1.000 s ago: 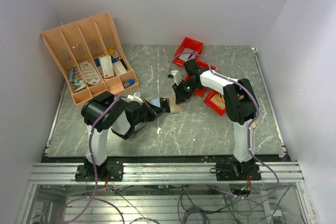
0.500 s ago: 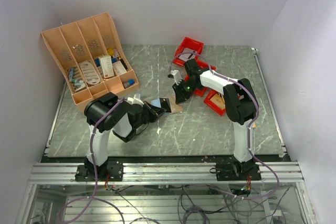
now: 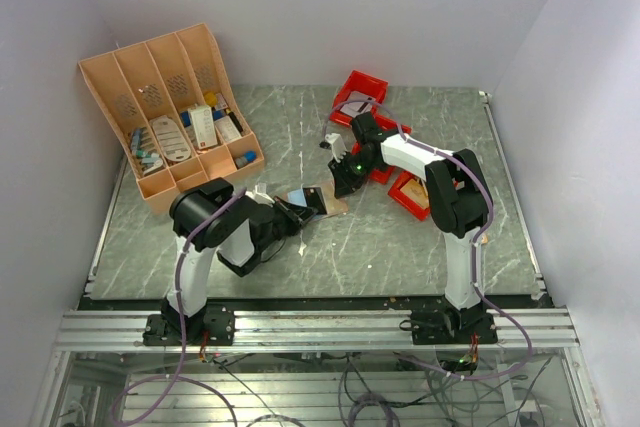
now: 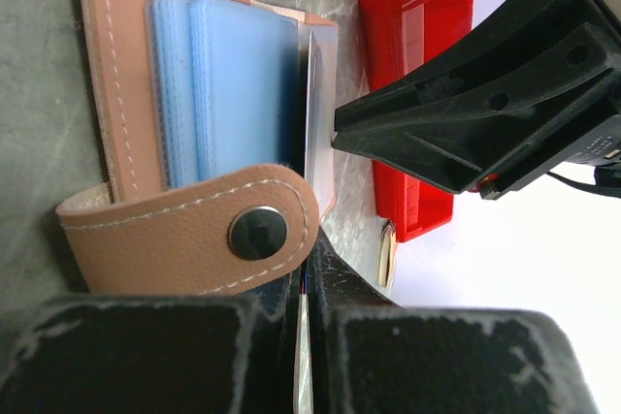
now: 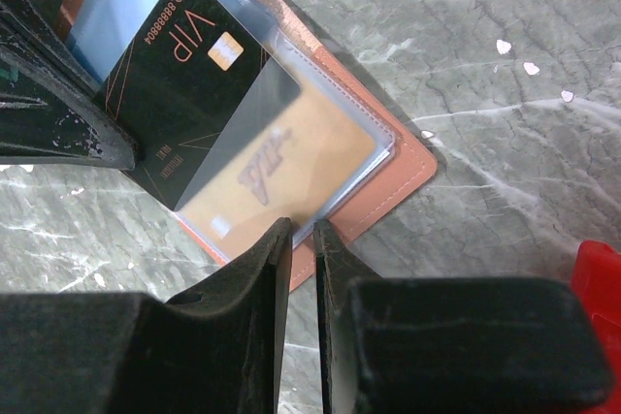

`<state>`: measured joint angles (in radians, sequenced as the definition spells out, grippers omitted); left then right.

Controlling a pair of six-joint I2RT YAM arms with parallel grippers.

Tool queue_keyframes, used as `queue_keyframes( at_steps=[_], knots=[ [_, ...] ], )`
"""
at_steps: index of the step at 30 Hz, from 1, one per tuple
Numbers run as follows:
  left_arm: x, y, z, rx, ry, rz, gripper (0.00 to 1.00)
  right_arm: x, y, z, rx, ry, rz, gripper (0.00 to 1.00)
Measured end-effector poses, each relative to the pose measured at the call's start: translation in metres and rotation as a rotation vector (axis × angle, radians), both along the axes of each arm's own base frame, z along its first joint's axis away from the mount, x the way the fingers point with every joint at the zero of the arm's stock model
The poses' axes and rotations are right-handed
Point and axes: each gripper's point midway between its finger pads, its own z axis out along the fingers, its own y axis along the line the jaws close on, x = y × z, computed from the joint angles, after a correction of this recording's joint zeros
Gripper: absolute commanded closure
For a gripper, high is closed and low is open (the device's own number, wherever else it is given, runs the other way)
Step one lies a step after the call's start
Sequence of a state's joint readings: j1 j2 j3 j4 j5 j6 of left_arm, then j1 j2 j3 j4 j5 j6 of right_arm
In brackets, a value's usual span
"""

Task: Put the credit cards into the card holder
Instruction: Insert the credit card into the card holder.

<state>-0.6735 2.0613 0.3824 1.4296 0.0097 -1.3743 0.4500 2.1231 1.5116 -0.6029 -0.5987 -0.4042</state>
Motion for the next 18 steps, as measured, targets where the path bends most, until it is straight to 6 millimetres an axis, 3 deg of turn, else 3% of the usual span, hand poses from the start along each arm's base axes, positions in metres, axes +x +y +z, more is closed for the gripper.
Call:
queue_keyframes(
  at_steps=[18],
  knots=[
    [0.0026,0.0021,-0.0017,-0.025,0.006,0.055,0.93,-0.0002,0.0001,-0.0001,0.001,0.001,0.0,0.84]
  ],
)
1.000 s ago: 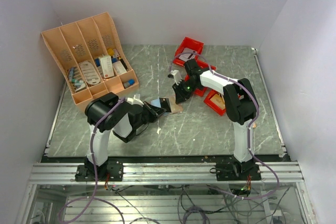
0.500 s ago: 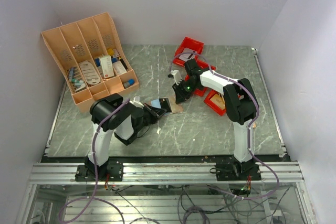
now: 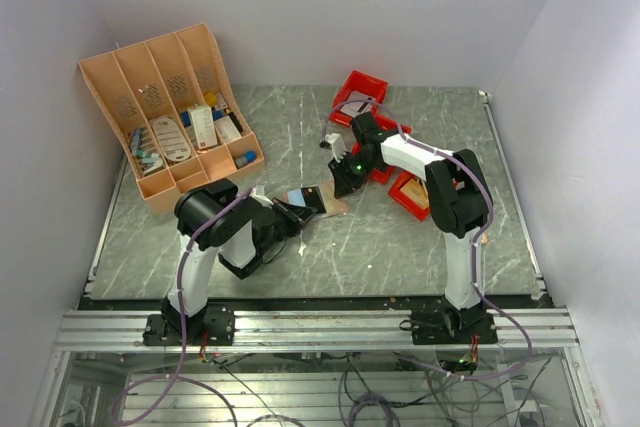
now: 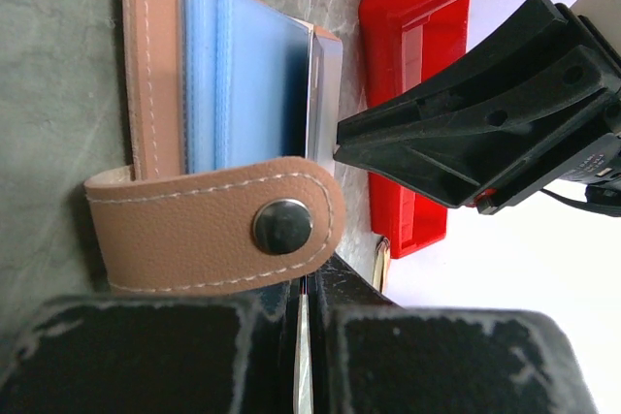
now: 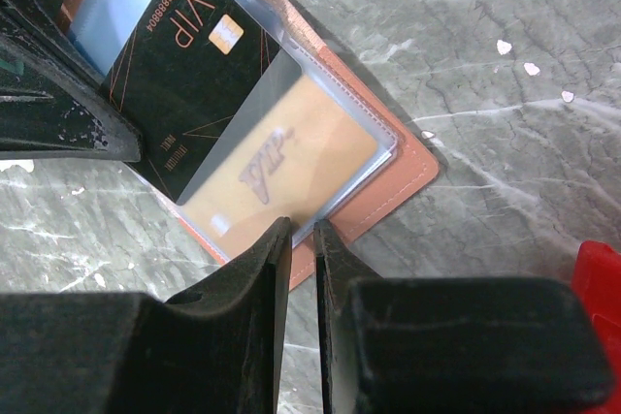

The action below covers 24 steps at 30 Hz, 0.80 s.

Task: Put the credit cards into the card holder
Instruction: Insert the credit card into the card holder.

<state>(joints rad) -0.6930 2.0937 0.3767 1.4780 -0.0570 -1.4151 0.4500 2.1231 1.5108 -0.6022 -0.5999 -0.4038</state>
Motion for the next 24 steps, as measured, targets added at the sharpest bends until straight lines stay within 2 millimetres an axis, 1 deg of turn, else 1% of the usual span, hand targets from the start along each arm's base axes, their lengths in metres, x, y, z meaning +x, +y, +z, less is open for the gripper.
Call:
queue_keyframes(
  at_steps=[9,13,17,18,21,24],
  knots=[
    [0.0,-0.007,0.001,-0.002,-0.008,0.013,0.92,0.0,0.0,0.0,0.001,0.0,0.0,0.83],
    [-0.001,-0.01,0.001,-0.001,-0.011,0.015,0.86,0.0,0.0,0.0,0.002,0.001,0.001,0.82],
    [-0.001,-0.01,0.0,0.002,-0.008,0.017,0.73,-0.001,0.001,0.001,0.008,0.004,0.003,0.8],
    [-0.002,-0.01,0.0,0.002,-0.007,0.016,0.72,-0.001,0.001,0.002,0.01,0.004,0.003,0.79],
    [-0.002,-0.011,0.001,-0.003,-0.008,0.016,0.71,-0.001,0.002,0.003,0.016,0.004,0.005,0.78],
    [-0.002,-0.011,0.002,-0.005,-0.007,0.016,0.7,-0.002,0.004,0.01,0.032,-0.002,0.007,0.78]
  ],
)
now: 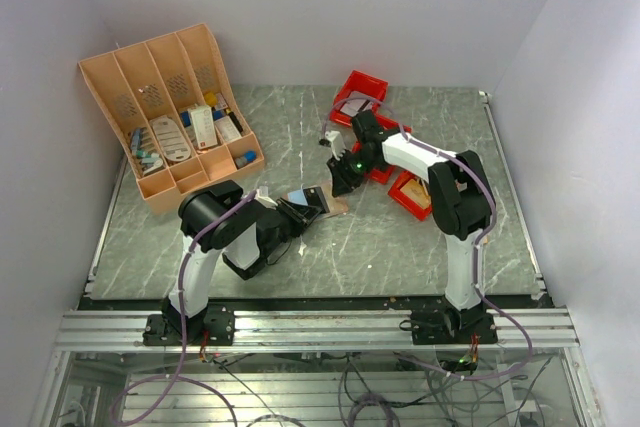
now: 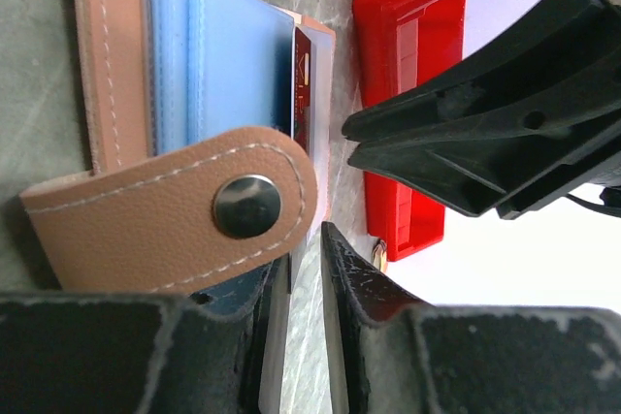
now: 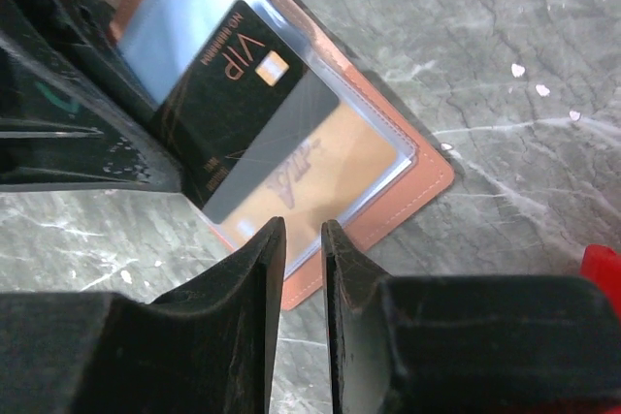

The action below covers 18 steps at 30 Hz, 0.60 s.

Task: Put the credit cards into the card holder
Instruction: Insert the credit card into the card holder.

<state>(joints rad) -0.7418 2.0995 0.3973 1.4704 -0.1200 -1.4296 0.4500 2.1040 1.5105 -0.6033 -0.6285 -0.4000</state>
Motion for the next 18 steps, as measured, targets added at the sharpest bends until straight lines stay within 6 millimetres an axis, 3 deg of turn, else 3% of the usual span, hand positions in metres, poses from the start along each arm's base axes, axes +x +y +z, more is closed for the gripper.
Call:
queue_keyframes(
  at_steps=[7,11,18],
  knots=[
    [0.0,0.0,0.001,-0.002,-0.002,0.0,0.67,-0.002,0.009,0.028,0.069,-0.019,0.011,0.8],
    [0.0,0.0,0.002,-0.003,-0.004,-0.001,0.64,-0.008,0.021,0.042,0.129,0.002,0.015,1.0],
    [0.0,-0.001,0.003,-0.007,-0.007,-0.005,0.63,0.0,0.062,0.056,0.181,0.083,-0.048,1.0]
  ],
)
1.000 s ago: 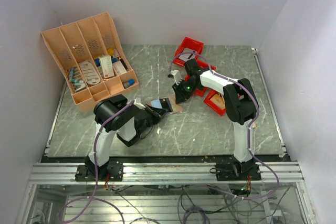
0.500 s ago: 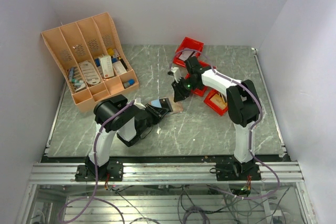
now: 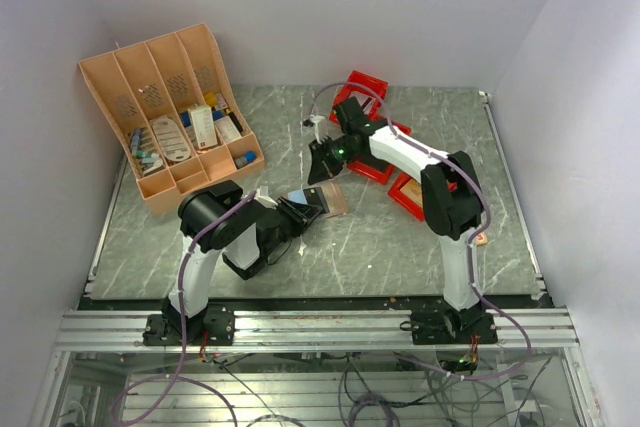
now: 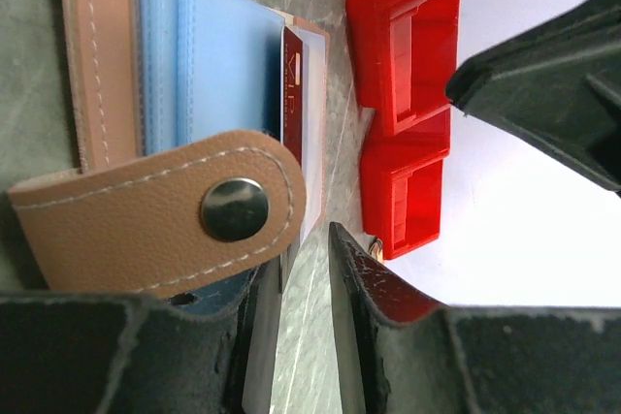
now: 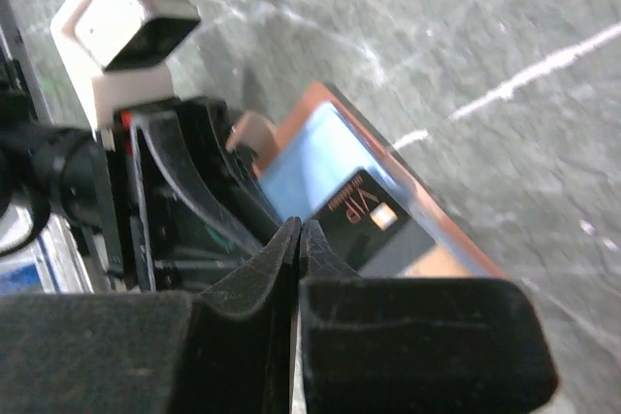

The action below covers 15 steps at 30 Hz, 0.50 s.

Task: Put the credit cards into the card holder
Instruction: Insert the credit card into the card holder.

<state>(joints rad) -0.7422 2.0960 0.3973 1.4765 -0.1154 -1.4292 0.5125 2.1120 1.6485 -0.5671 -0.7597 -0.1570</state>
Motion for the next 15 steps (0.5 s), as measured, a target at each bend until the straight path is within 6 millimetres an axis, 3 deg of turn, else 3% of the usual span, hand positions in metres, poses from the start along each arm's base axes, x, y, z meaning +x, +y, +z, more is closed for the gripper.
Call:
queue_keyframes(
  at_steps=[7,15],
  knots=[
    [-0.001,0.0,0.0,-0.001,0.0,-0.005,0.62,-0.012,0.038,-0.021,-0.07,0.095,-0.058,1.0],
    [-0.001,-0.001,0.0,-0.001,0.001,-0.006,0.62,-0.025,0.049,-0.042,-0.204,0.086,-0.127,1.0]
  ],
)
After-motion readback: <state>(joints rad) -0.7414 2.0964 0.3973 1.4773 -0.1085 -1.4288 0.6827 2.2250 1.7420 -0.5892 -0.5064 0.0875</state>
